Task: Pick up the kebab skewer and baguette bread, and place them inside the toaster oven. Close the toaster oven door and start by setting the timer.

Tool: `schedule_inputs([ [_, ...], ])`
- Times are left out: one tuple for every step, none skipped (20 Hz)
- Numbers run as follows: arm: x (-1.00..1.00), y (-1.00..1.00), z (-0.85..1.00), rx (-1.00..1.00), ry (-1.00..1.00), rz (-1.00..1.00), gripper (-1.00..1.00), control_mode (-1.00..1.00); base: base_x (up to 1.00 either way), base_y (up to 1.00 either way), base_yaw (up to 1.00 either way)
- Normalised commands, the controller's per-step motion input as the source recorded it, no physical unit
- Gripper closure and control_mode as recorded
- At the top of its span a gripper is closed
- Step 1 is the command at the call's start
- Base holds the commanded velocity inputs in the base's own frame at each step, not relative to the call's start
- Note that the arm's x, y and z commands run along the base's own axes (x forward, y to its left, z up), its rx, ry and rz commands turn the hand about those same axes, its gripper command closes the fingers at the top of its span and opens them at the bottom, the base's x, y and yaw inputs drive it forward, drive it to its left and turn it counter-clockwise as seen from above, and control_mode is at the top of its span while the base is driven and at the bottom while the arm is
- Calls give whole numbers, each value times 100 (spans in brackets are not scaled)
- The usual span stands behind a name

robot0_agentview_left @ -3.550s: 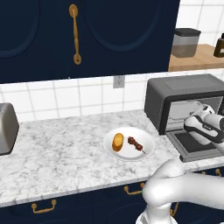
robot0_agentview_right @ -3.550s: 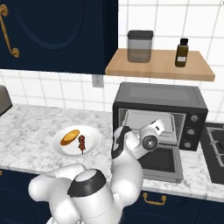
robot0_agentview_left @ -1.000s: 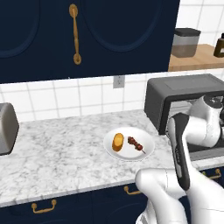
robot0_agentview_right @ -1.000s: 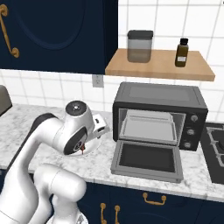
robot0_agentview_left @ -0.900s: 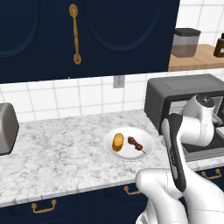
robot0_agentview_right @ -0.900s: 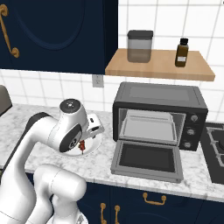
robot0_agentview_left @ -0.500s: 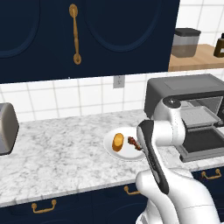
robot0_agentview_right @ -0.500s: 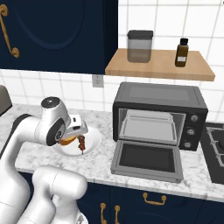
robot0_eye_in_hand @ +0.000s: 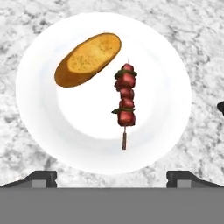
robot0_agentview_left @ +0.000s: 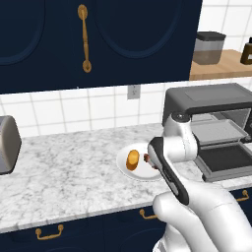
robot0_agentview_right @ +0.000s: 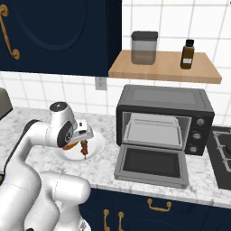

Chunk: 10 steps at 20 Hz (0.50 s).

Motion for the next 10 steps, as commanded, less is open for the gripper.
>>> schedule_inputs([
  [59, -11, -23, 0, 9, 0, -100, -100, 0, 0, 0],
  [61, -10, -24, 0, 12, 0, -100, -100, 0, 0, 0],
  [51, -8, -29, 0, 13, 0, -100, -100, 0, 0, 0],
  [31, -4, -34, 0, 14, 0, -100, -100, 0, 0, 0],
  [23, 0, -41, 0, 13, 0, -100, -100, 0, 0, 0],
  [21, 0, -42, 0, 14, 0, -100, -100, 0, 0, 0],
  [16, 0, -41, 0, 15, 0, -100, -100, 0, 0, 0],
  [18, 0, -41, 0, 15, 0, -100, -100, 0, 0, 0],
  [16, 0, -46, 0, 15, 0, -100, -100, 0, 0, 0],
  [13, 0, -46, 0, 15, 0, -100, -100, 0, 0, 0],
])
